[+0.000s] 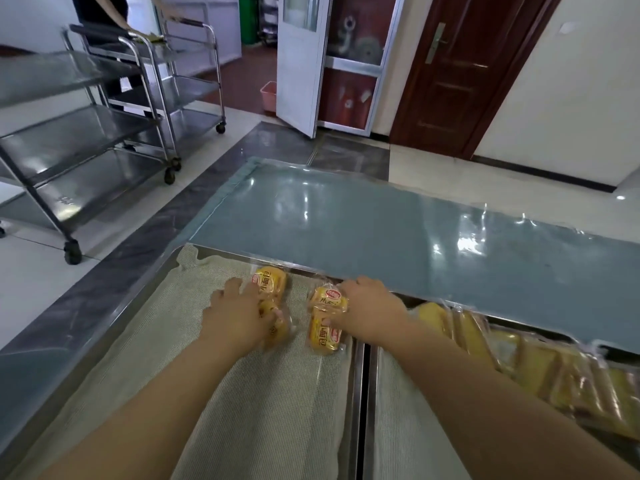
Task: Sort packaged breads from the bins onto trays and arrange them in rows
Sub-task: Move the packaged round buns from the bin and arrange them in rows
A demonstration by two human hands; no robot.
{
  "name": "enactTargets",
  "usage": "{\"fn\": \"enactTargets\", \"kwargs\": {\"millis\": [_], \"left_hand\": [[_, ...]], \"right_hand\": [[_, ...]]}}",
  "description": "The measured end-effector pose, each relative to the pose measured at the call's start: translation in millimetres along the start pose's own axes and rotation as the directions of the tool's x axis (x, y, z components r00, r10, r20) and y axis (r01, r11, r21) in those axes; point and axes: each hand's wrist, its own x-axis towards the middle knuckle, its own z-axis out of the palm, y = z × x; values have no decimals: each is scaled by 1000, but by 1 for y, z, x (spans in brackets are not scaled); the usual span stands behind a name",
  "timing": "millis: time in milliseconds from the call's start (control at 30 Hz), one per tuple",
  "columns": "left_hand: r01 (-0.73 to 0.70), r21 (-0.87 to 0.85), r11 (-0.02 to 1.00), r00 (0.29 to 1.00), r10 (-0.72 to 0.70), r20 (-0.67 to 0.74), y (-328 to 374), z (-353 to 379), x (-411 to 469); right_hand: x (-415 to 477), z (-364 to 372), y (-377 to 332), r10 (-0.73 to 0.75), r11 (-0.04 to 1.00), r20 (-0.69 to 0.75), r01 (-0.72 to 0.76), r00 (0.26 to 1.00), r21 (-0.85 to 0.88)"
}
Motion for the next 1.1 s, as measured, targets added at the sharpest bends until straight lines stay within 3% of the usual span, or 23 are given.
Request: {"fn": "enactTargets", "kwargs": {"millis": [167,333,500,700,1100], "left_hand": [[-60,22,998,996,59,67,17,-26,-43],[-284,85,955,948,267,172,39,-37,-95],[-421,153,894,898,387,209,85,-39,-148],[-566,235,790,822,519,235,164,-32,-220],[-739,225,635,673,687,273,329,22,-383]], "right_hand": [[-60,-24,5,-15,1000,52,15,999,0],[-132,-38,26,53,998,133,-51,990,-21],[-208,-44,64,94,996,209,-94,973,-10],[-298,-42,133,189,982,151,-187,970,-27],[-505,-41,288,231,973,82,-228,969,-41]]}}
